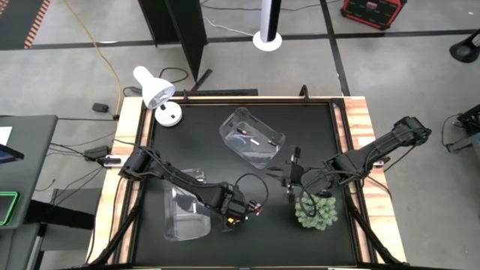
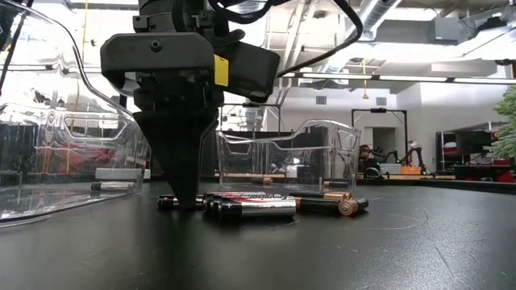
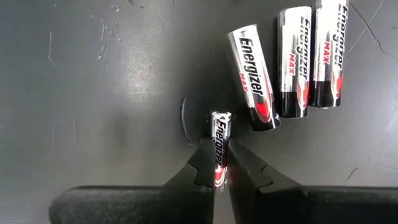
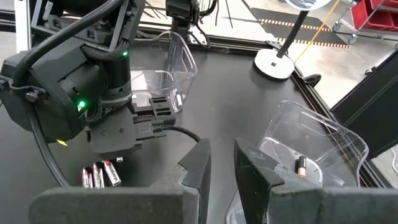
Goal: Sort batteries
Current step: Put the silver battery into the bottom transparent bin
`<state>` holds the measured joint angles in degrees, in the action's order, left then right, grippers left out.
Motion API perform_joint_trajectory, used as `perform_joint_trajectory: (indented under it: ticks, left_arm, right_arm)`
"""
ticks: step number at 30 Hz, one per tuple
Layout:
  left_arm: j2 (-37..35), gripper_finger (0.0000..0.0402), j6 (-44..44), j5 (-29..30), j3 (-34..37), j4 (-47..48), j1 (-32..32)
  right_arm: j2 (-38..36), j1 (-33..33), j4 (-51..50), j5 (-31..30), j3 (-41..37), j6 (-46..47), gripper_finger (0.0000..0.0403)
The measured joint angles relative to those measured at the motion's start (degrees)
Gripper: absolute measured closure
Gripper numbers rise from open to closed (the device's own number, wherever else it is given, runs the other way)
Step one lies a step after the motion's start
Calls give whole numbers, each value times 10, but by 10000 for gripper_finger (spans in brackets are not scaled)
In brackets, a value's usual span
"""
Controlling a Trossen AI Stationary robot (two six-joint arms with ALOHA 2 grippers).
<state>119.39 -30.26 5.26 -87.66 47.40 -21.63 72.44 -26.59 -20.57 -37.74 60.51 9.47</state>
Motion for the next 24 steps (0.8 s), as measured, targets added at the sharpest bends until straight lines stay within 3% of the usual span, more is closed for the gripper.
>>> perform_joint_trajectory:
  ticks: [20,24]
  left_arm:
    - [-11,401,-25,24,-7,26,3]
    - [-18,378,-58,26,-7,20,4]
  right_arm:
    - [0,1,-2,0,0,0,315]
    - [0,1,-2,0,0,0,315]
